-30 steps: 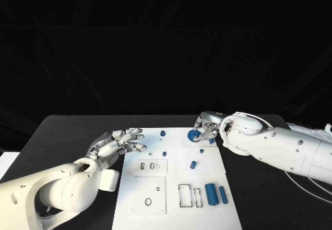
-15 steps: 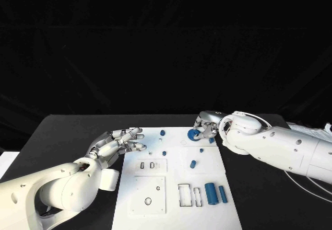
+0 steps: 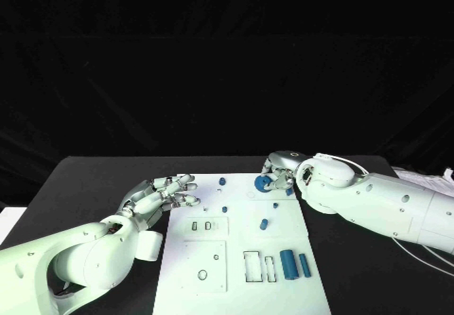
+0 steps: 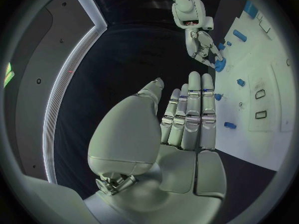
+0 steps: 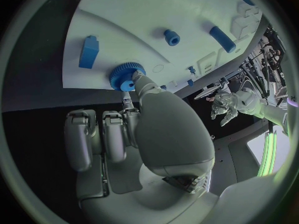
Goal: Assemble the parts on the task board
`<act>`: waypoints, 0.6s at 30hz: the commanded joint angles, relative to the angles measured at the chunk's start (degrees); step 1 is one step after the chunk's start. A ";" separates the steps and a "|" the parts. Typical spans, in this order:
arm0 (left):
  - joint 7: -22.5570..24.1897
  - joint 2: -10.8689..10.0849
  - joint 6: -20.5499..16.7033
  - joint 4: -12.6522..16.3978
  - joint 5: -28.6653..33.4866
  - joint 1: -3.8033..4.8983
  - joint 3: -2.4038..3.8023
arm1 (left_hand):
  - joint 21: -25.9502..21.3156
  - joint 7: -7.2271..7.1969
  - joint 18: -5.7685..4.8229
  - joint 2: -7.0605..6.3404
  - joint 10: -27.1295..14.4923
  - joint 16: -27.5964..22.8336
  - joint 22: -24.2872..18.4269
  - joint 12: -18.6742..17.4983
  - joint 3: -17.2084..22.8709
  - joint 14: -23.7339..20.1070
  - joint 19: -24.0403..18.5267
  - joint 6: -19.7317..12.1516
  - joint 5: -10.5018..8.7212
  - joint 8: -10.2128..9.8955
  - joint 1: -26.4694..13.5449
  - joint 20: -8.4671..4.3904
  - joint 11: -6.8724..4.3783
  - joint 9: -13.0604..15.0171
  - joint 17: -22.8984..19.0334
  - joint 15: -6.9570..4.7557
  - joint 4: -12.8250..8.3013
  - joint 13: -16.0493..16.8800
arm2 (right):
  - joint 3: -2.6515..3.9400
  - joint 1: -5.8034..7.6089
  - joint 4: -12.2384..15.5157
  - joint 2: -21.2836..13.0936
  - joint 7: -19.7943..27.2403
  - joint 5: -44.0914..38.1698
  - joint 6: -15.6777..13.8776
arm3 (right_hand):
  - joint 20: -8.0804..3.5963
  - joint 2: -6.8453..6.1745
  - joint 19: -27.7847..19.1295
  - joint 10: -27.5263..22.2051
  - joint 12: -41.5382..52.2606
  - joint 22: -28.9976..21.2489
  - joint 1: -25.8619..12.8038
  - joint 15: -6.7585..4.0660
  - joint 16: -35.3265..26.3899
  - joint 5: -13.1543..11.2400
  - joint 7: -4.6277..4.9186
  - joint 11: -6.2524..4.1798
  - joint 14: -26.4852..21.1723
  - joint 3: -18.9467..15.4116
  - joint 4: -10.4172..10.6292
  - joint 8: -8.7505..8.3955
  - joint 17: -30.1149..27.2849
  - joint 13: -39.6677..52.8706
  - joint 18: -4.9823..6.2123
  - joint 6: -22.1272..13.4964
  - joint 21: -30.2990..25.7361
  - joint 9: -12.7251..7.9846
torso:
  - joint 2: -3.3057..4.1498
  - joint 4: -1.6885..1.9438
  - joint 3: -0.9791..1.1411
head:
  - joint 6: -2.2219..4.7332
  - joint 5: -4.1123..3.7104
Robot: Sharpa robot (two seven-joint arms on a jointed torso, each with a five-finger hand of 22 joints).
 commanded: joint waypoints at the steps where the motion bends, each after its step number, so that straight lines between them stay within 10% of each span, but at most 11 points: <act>1: 0.19 0.13 1.22 0.07 0.06 0.06 0.04 | -0.21 0.11 0.63 0.50 -0.25 -0.16 -0.06 -0.26 0.11 -0.36 -0.21 -0.29 -0.20 -0.31 0.05 0.20 0.11 -0.01 0.06 0.04 -0.37 -0.04 | -0.15 -0.28 1.07 -0.03 0.42 -3.15 -3.60 | -0.57 0.74 3.68 2.48 0.18 10.38 -0.48 -0.40 0.36 1.40 -1.52 -0.48 5.36 0.80 -0.14 1.06 12.03 8.71 -0.59 3.13 0.33 0.81 | -0.03 0.07 0.02 | 0.07 0.14; 18: -0.02 0.19 1.25 -0.28 0.06 0.06 0.04 | -0.21 0.10 0.63 0.56 -0.24 -0.20 -0.08 -0.27 0.16 -0.38 -0.21 -0.28 -0.19 -0.31 0.11 0.20 0.10 0.00 0.13 0.04 -0.44 -0.04 | -0.42 -0.26 5.88 3.93 1.25 -6.06 -8.57 | -0.75 0.52 4.16 2.30 -0.38 11.34 -1.13 -0.54 0.34 2.29 -1.59 -0.58 5.35 2.42 -0.86 0.75 11.99 8.48 -0.80 3.25 0.77 0.68 | 0.05 0.08 -0.02 | 0.07 0.47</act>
